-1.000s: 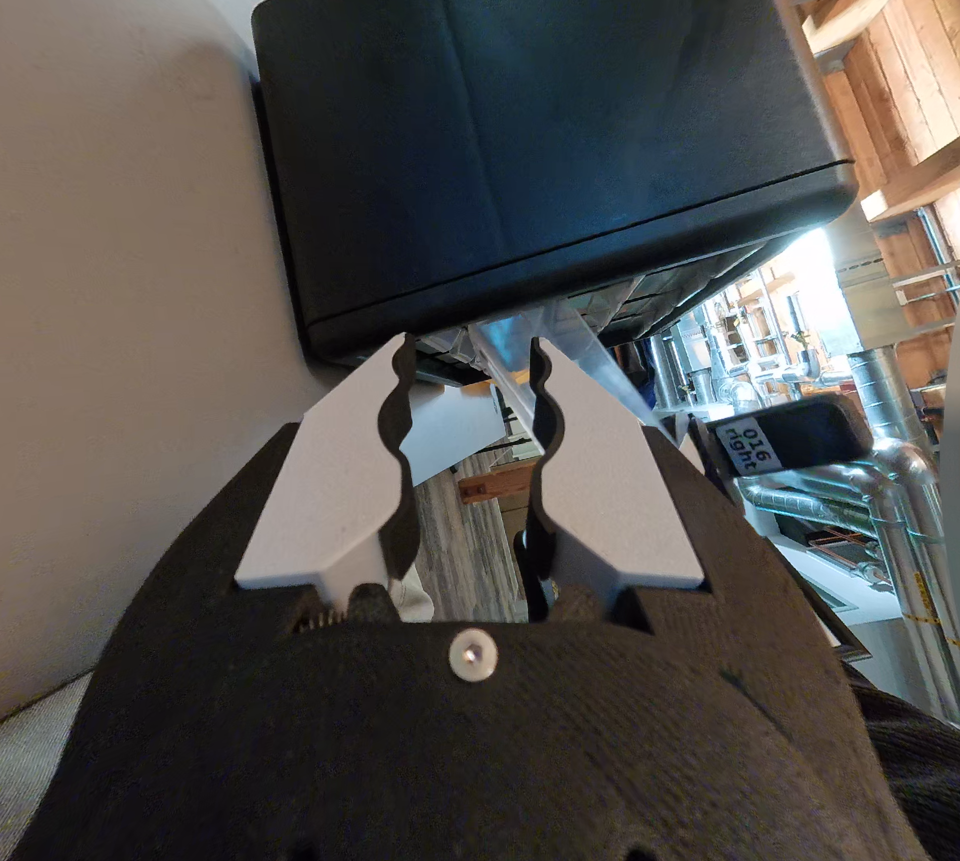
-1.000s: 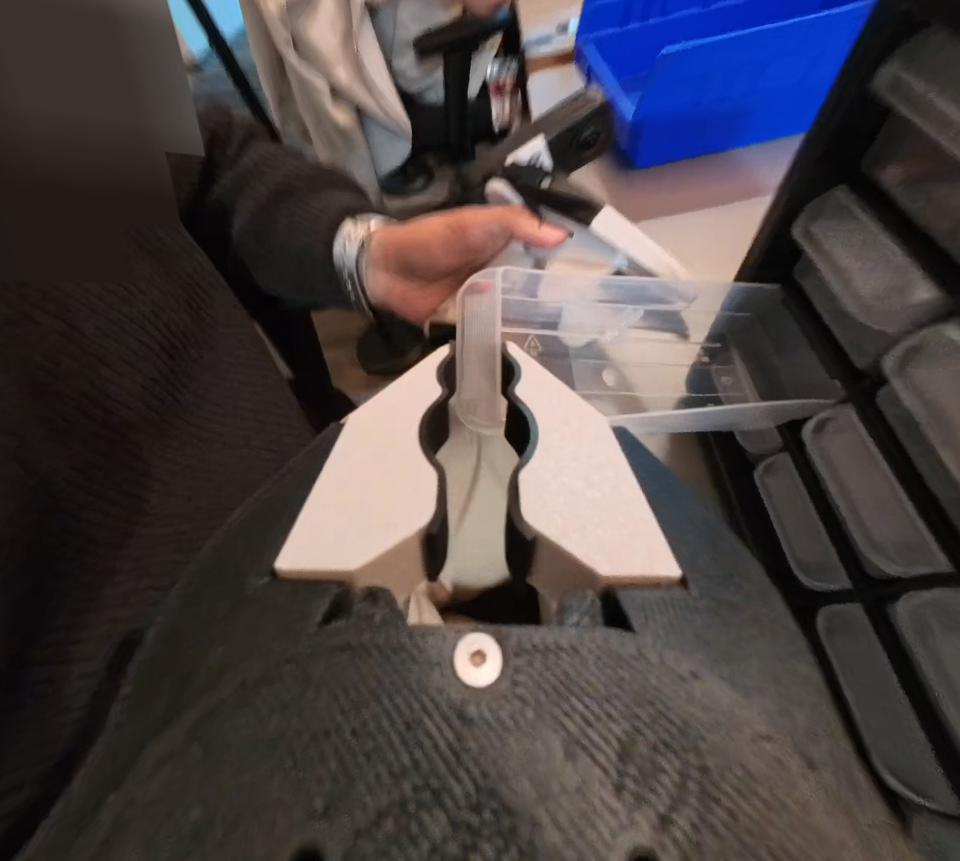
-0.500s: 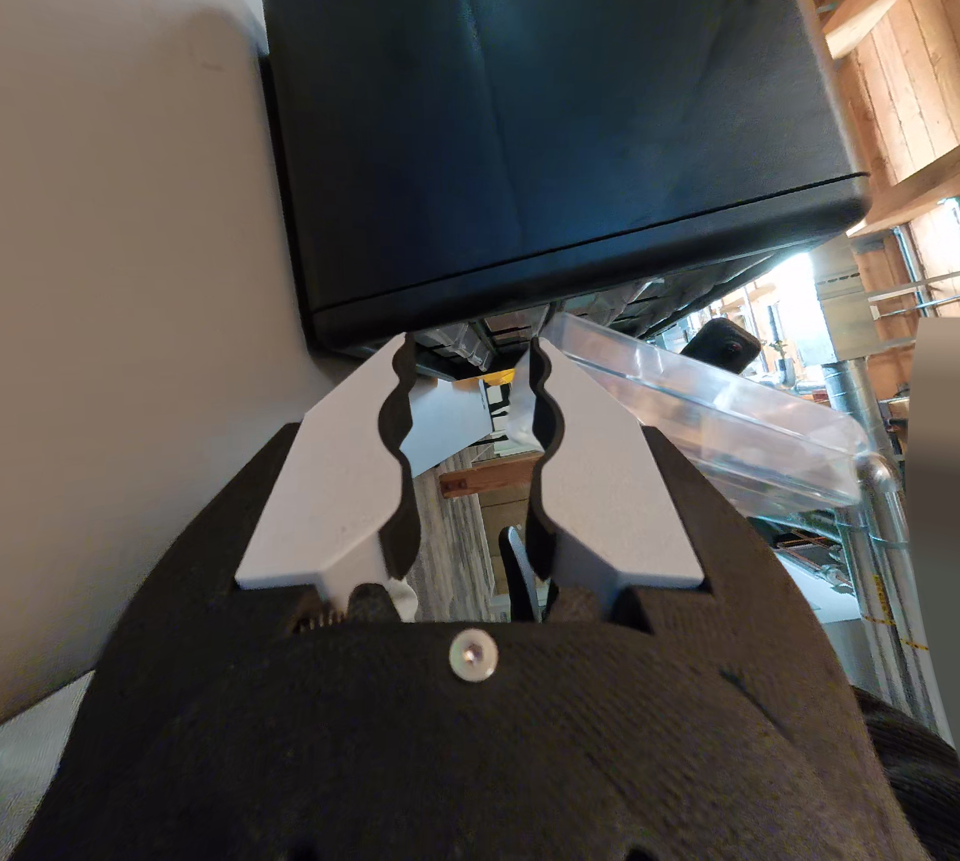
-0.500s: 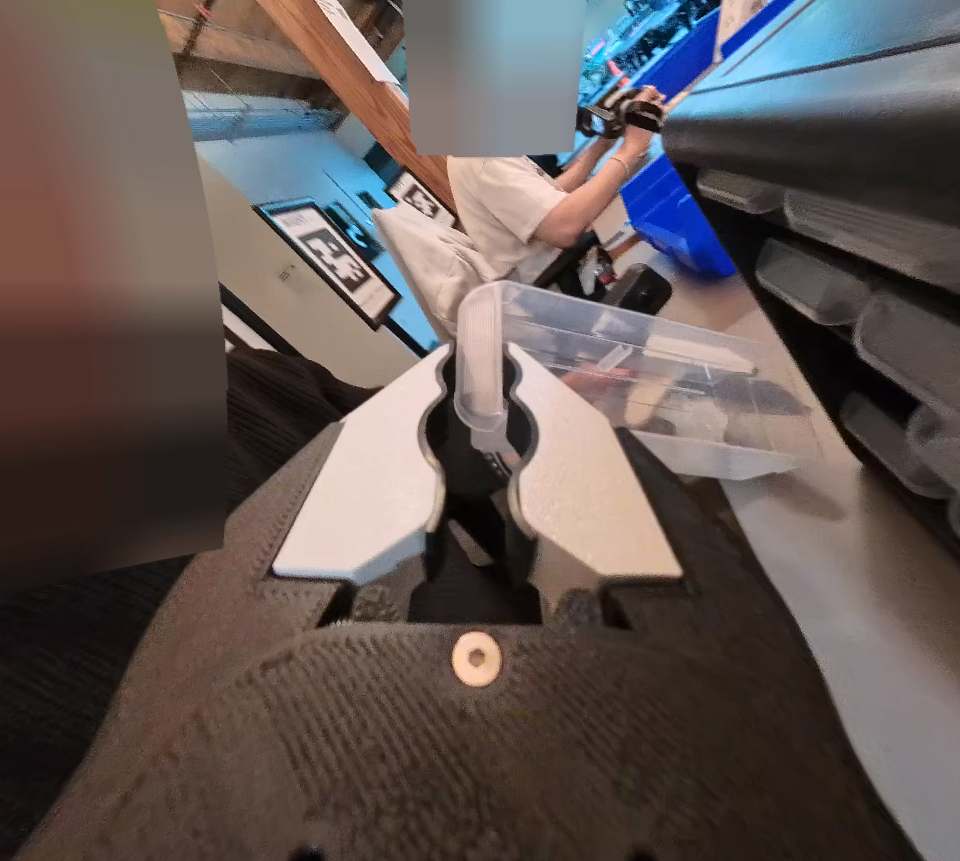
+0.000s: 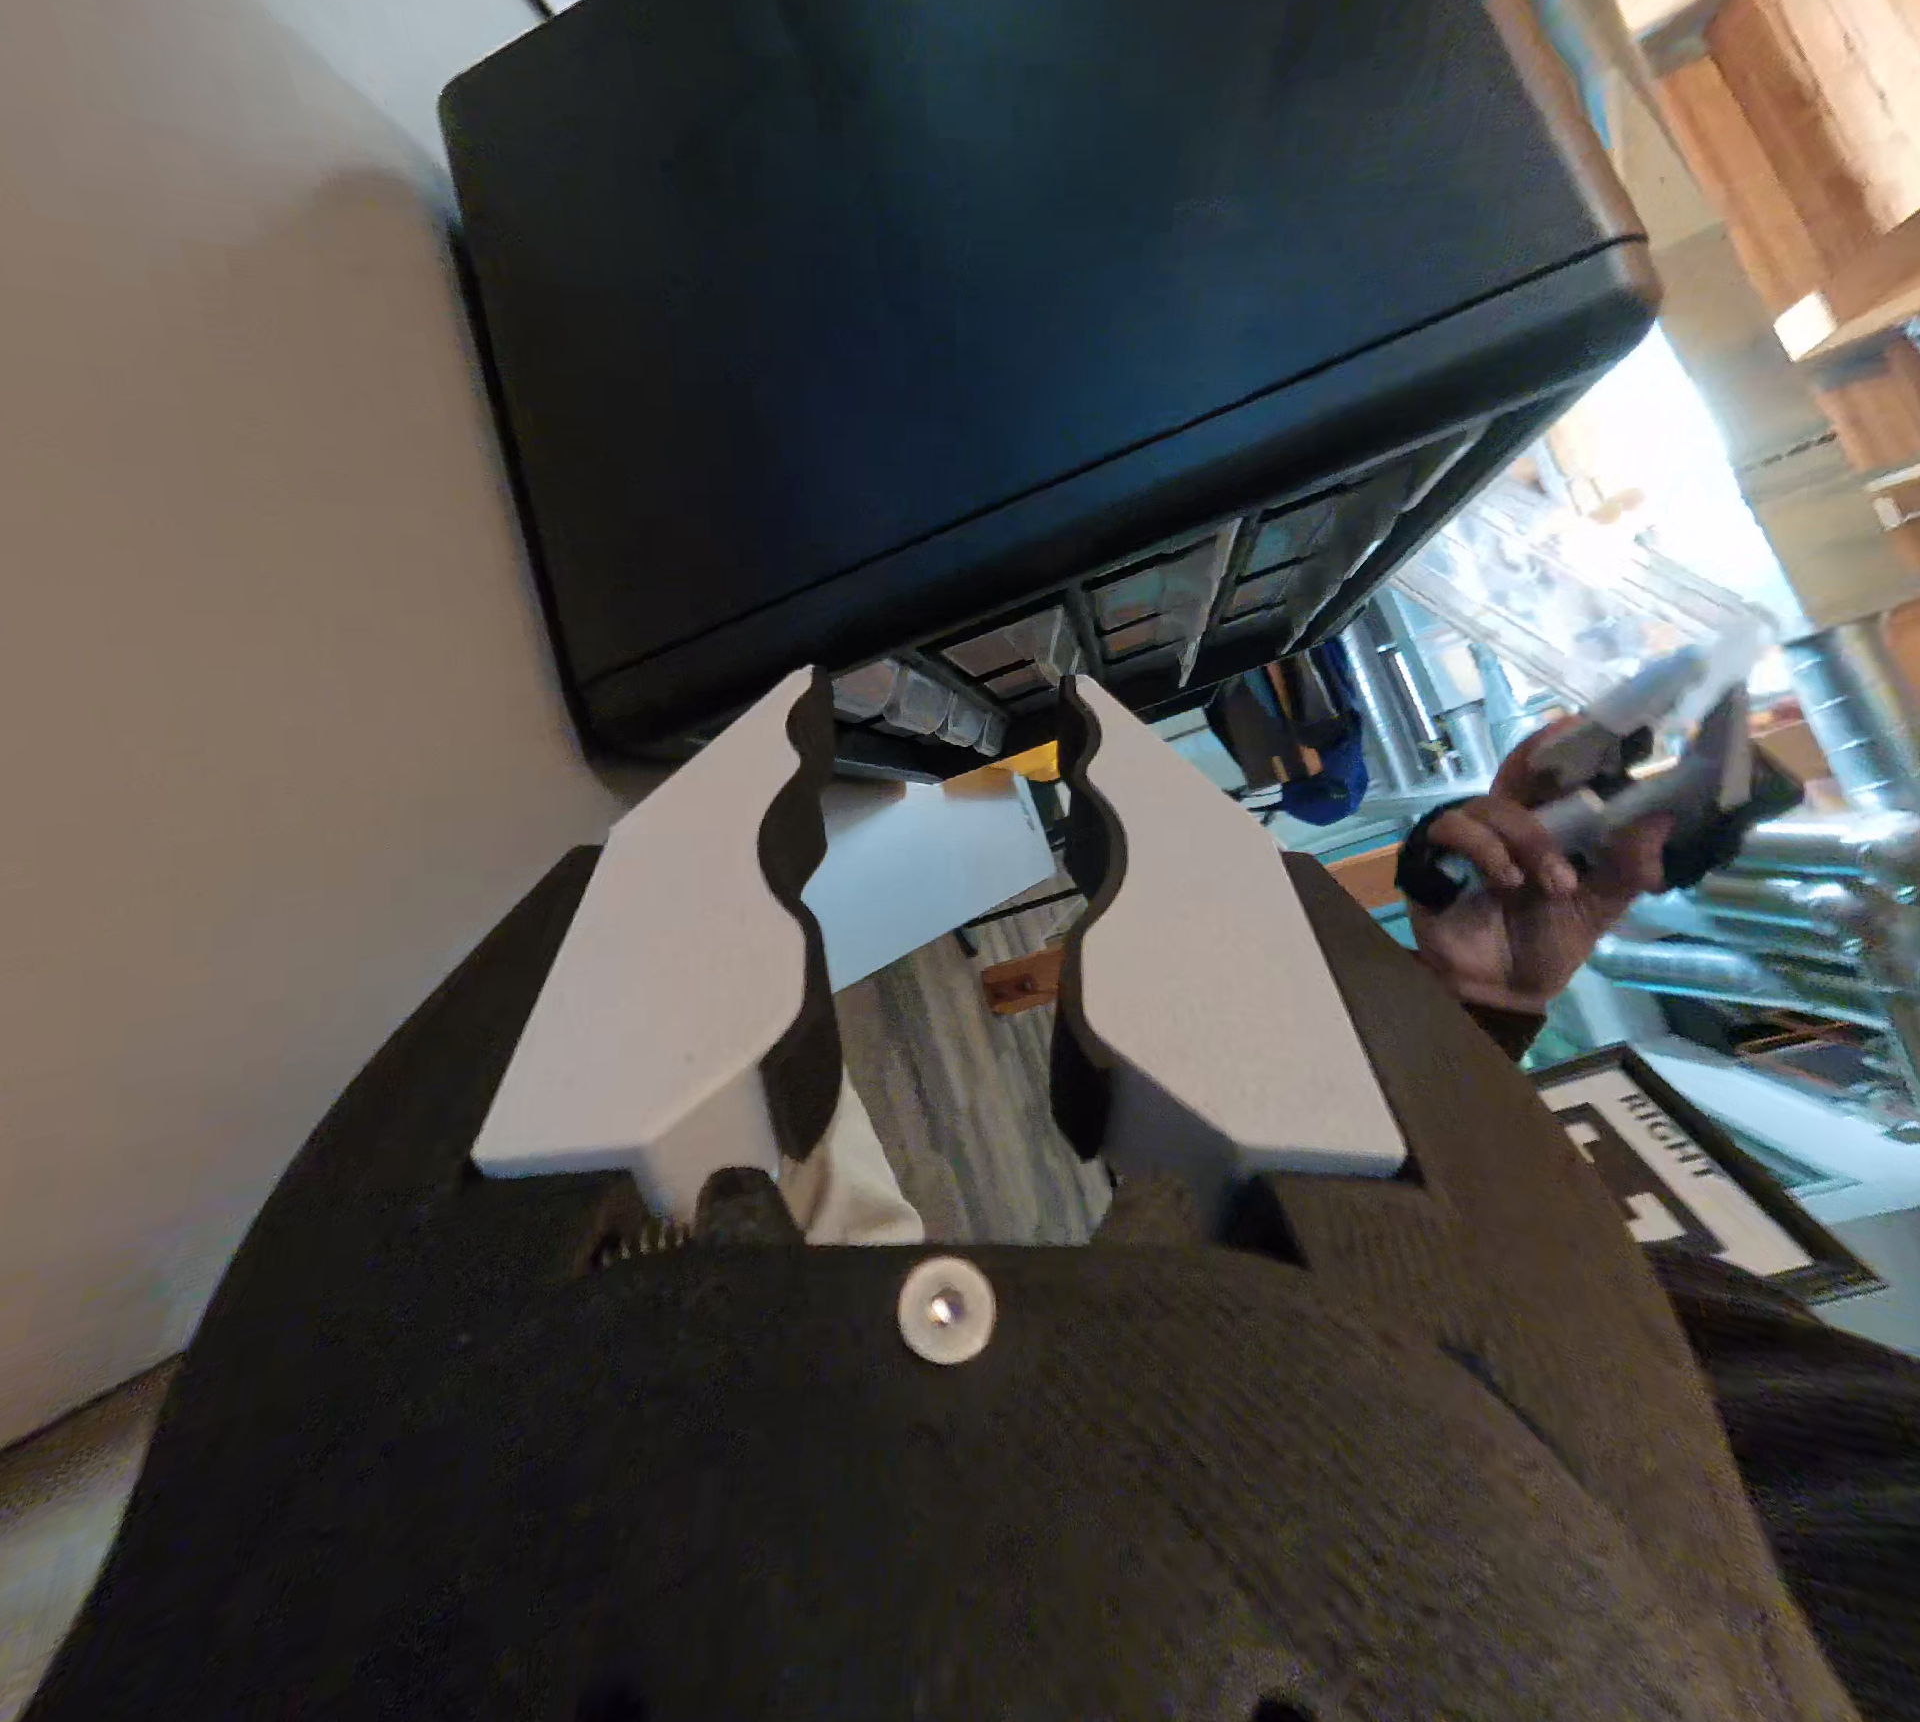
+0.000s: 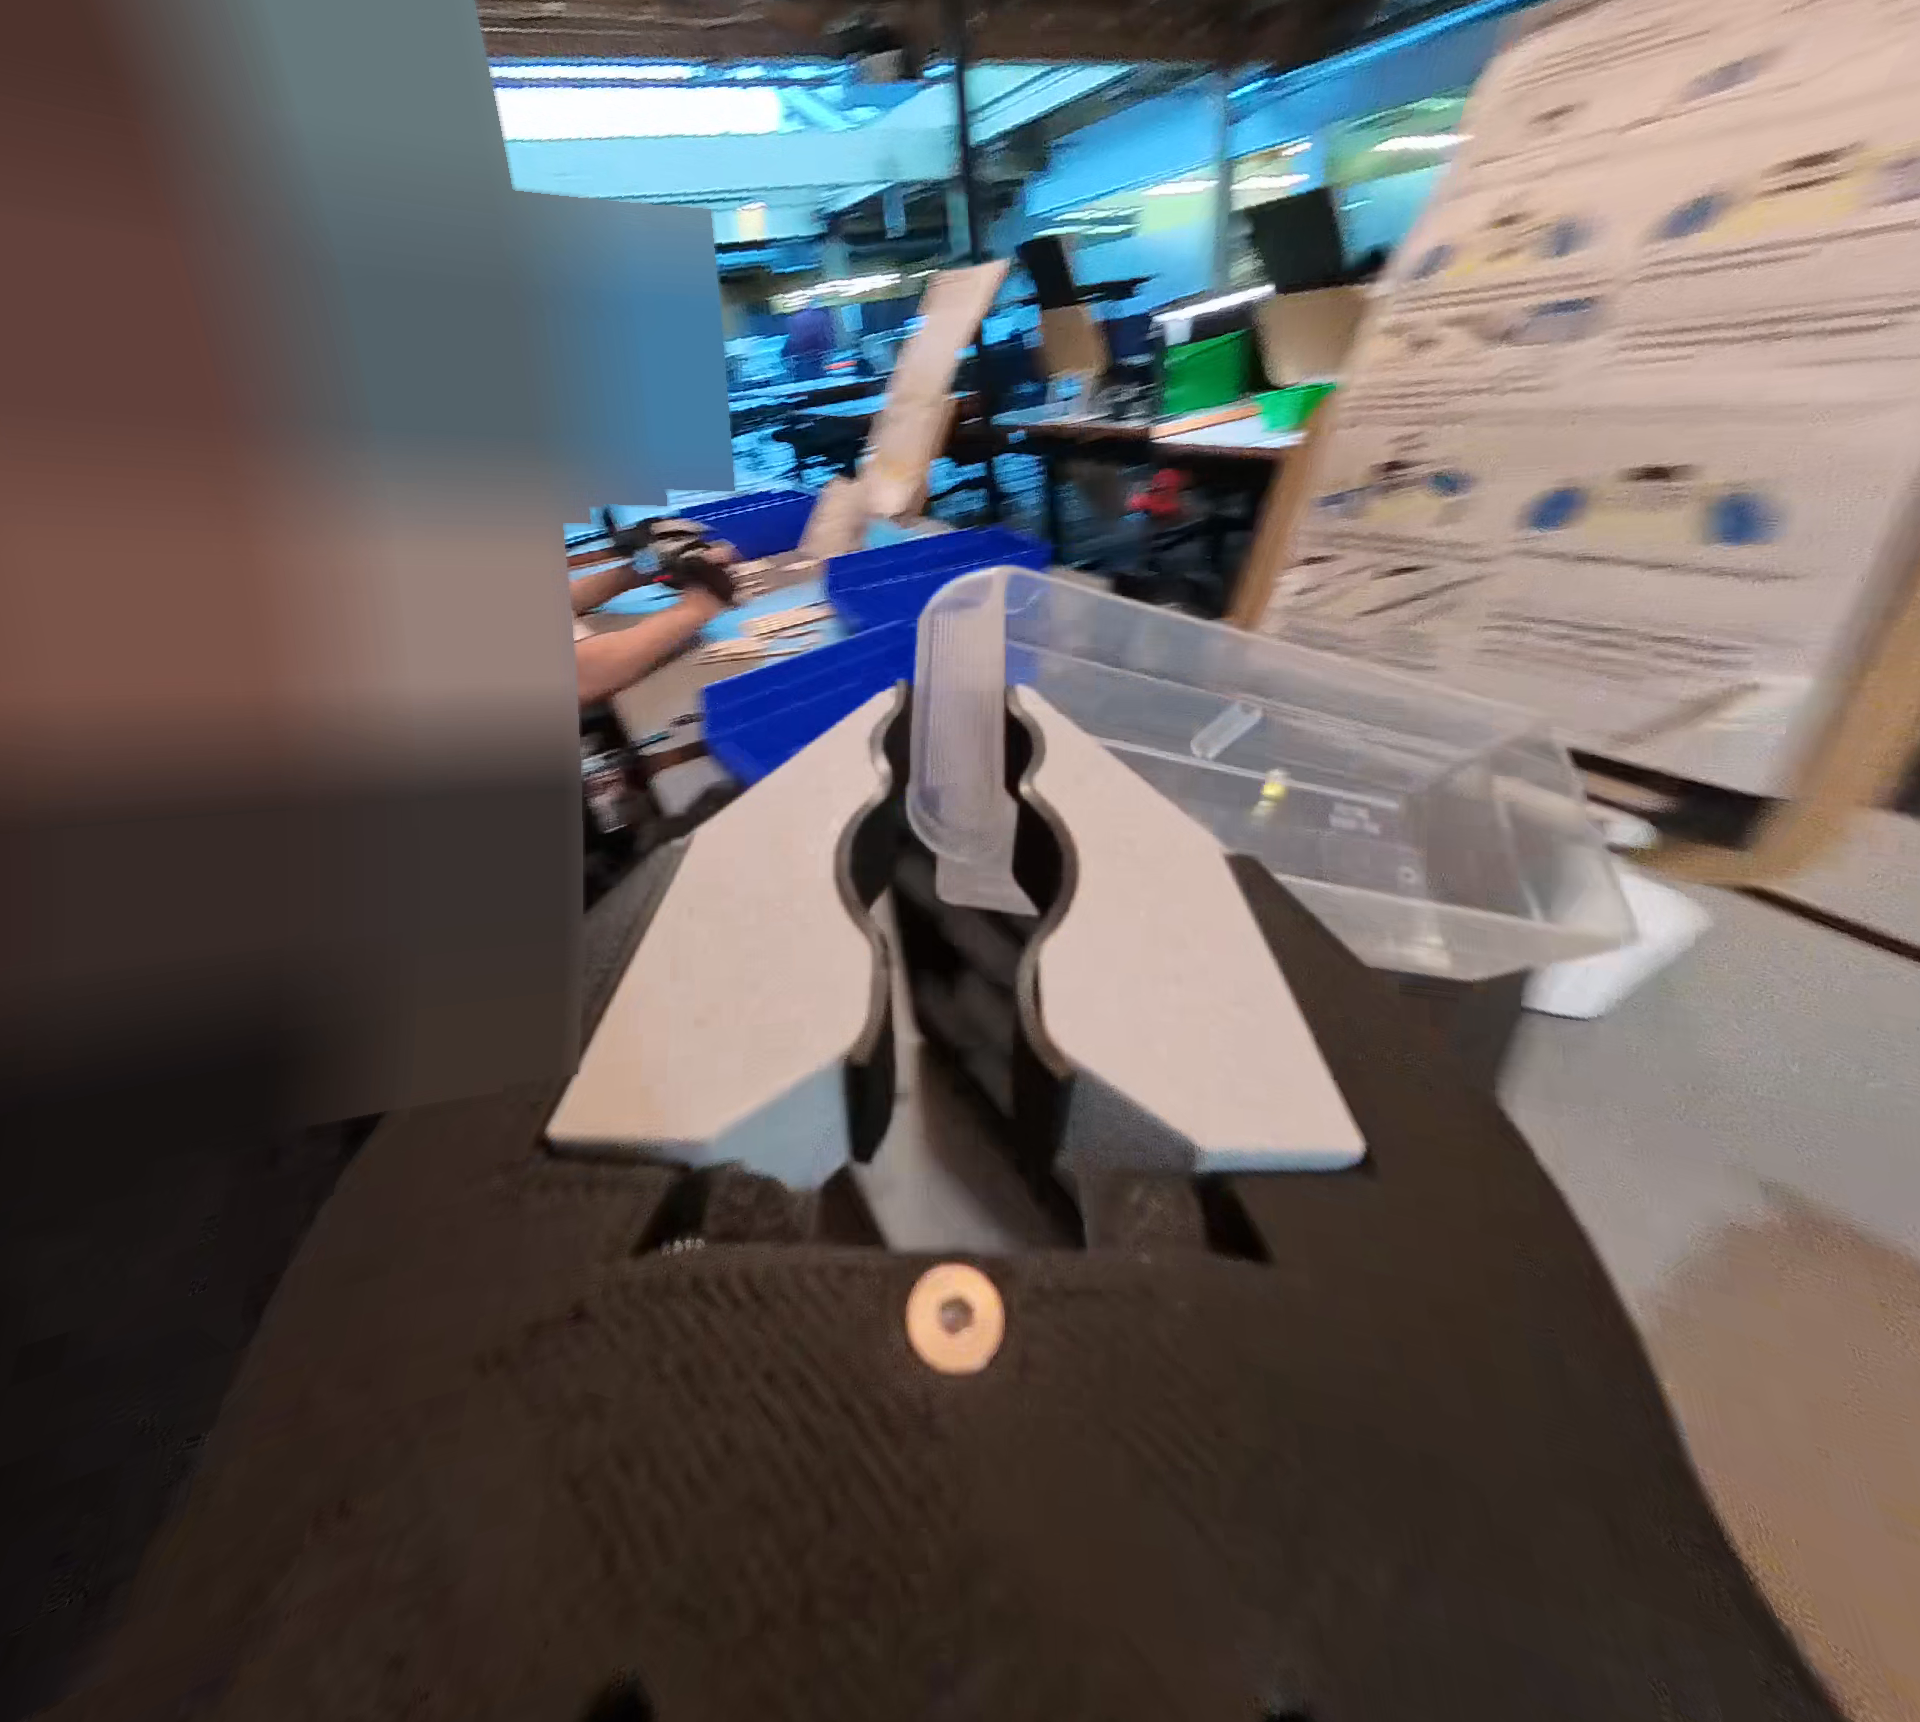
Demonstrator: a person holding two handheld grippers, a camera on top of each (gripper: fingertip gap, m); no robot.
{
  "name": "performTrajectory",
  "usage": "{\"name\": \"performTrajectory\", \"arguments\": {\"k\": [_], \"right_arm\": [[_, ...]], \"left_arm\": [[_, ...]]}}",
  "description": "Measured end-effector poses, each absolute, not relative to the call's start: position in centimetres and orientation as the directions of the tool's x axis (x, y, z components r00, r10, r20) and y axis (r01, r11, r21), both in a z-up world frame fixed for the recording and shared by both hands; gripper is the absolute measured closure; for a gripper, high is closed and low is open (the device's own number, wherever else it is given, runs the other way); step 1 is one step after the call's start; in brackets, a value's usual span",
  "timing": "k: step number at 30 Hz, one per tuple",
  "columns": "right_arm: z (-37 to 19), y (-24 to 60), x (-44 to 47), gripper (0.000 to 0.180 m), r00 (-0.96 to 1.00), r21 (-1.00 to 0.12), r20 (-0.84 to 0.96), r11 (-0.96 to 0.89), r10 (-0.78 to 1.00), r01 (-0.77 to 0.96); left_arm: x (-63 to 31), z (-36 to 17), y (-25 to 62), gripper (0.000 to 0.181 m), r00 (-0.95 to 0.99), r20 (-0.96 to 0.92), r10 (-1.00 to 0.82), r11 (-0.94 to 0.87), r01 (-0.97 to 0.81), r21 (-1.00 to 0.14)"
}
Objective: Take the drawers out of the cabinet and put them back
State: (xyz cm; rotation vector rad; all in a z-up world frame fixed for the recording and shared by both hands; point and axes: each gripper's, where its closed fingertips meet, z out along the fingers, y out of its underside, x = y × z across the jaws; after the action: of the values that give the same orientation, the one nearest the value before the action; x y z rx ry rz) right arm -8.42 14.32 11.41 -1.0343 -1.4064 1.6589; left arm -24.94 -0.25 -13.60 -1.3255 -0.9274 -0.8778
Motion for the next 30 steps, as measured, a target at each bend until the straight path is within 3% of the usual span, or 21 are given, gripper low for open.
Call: {"name": "performTrajectory", "arguments": {"k": [1,4,7,12,17,23,28,30], "right_arm": [[11.6,17.0,-8.4,0.164,-0.358,-0.989,-0.115,-0.140,0.926,-0.043],[9.4,27.3,-9.4,0.165,-0.069,-1.000,-0.025,-0.026,0.997,-0.017],[3.3,38.1,-11.2,0.165,0.173,-0.985,0.064,0.035,0.983,0.167],[-8.7,49.3,-14.5,0.165,0.325,-0.875,0.074,-0.095,0.943,0.474],[-14.4,52.9,-17.1,0.165,0.312,-0.775,0.176,-0.064,0.934,0.628],[-16.0,53.0,-18.9,0.163,0.312,-0.768,0.107,-0.121,0.944,0.629],[-15.0,53.3,-17.9,0.137,0.327,-0.770,0.112,-0.126,0.938,0.625],[-12.6,53.0,-17.1,0.136,0.344,-0.811,0.119,-0.109,0.931,0.575]], "left_arm": [[-24.9,-13.4,-0.3,0.140,0.413,0.911,0.004,0.056,0.909,-0.412],[-24.8,-13.1,-0.2,0.140,0.462,0.887,0.017,0.056,0.885,-0.462],[-24.6,-13.2,-0.1,0.140,0.476,0.879,0.023,0.050,0.878,-0.477],[-25.0,-13.1,-0.3,0.144,0.487,0.873,0.033,0.087,0.868,-0.488],[-25.1,-13.4,-0.2,0.144,0.493,0.869,0.046,0.081,0.865,-0.495],[-25.0,-13.7,-0.1,0.144,0.473,0.880,0.039,0.070,0.878,-0.474],[-24.8,-13.4,-0.1,0.144,0.484,0.874,0.029,0.066,0.872,-0.485],[-24.6,-13.2,-0.1,0.144,0.499,0.866,0.029,0.064,0.864,-0.500]]}}
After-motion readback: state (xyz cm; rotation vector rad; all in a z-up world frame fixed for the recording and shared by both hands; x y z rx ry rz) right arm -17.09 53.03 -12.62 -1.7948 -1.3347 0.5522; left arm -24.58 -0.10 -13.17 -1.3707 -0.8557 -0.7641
